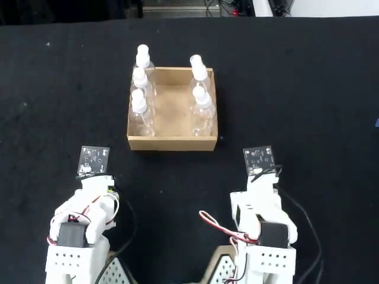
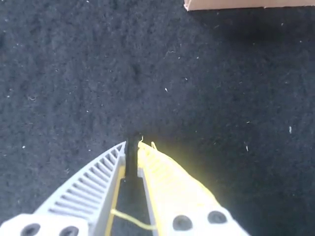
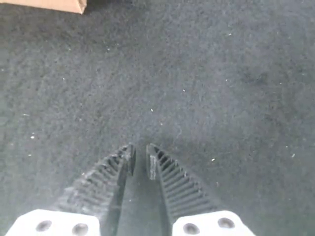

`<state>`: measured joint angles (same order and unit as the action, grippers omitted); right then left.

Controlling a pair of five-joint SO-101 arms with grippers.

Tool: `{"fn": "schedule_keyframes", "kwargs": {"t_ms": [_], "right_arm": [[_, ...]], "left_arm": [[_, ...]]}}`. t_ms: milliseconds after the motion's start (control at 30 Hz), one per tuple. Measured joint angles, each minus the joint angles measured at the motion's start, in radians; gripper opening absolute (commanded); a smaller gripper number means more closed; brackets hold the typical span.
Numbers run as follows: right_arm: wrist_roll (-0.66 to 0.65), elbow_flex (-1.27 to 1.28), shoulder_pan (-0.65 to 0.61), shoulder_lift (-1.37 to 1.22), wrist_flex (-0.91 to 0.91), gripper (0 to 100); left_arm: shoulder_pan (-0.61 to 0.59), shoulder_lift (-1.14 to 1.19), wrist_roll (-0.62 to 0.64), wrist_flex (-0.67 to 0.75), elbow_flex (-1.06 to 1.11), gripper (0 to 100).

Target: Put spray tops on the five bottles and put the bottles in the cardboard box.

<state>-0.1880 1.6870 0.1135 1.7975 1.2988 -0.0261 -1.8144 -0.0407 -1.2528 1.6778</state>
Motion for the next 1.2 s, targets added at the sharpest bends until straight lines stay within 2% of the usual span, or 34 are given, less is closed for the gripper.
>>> {"fn": "schedule_keyframes", "kwargs": {"t_ms": [1000,1200], "right_arm": [[0.000,0.000,0.000,0.000,0.000,1.1],[0.000,0.000,0.000,0.000,0.000,1.1]], "left_arm": [[0.002,0.000,0.000,0.000,0.000,3],[0.002,-0.002,-0.003,0.043,-0.048,3]]}}
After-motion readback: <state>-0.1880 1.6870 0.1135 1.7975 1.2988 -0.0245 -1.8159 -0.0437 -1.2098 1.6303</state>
